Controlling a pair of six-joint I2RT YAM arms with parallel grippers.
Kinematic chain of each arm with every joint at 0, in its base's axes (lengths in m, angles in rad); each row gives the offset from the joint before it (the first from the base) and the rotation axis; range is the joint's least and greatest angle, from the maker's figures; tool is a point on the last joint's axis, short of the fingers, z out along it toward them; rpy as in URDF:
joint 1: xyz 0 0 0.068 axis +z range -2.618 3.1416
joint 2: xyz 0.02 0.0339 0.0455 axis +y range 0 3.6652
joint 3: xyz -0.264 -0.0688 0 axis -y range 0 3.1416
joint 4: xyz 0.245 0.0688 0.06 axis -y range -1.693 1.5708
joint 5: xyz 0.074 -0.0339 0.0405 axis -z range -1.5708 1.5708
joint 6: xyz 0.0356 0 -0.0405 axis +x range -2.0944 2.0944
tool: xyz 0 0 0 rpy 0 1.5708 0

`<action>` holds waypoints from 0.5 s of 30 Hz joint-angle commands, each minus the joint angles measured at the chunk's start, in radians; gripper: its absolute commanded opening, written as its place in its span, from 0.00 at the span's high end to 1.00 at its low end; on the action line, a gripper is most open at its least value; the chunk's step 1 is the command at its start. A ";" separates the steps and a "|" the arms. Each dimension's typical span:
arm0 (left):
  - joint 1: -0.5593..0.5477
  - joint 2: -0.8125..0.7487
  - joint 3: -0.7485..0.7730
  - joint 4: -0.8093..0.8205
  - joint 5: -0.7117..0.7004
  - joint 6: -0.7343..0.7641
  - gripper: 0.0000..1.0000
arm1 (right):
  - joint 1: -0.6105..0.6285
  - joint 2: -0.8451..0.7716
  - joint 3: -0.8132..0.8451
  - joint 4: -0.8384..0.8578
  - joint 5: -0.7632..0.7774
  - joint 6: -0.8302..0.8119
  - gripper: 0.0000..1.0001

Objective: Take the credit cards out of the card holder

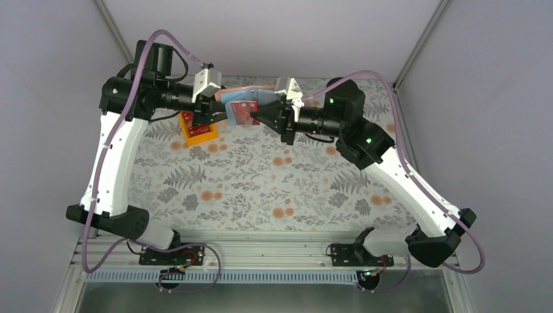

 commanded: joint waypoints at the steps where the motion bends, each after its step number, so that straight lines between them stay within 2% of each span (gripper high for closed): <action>1: -0.004 -0.018 -0.001 -0.063 0.087 0.095 0.60 | -0.032 -0.022 -0.015 0.027 0.006 0.007 0.96; 15: -0.005 -0.042 -0.063 -0.079 0.088 0.195 0.28 | -0.096 -0.069 -0.017 -0.028 0.007 -0.018 0.96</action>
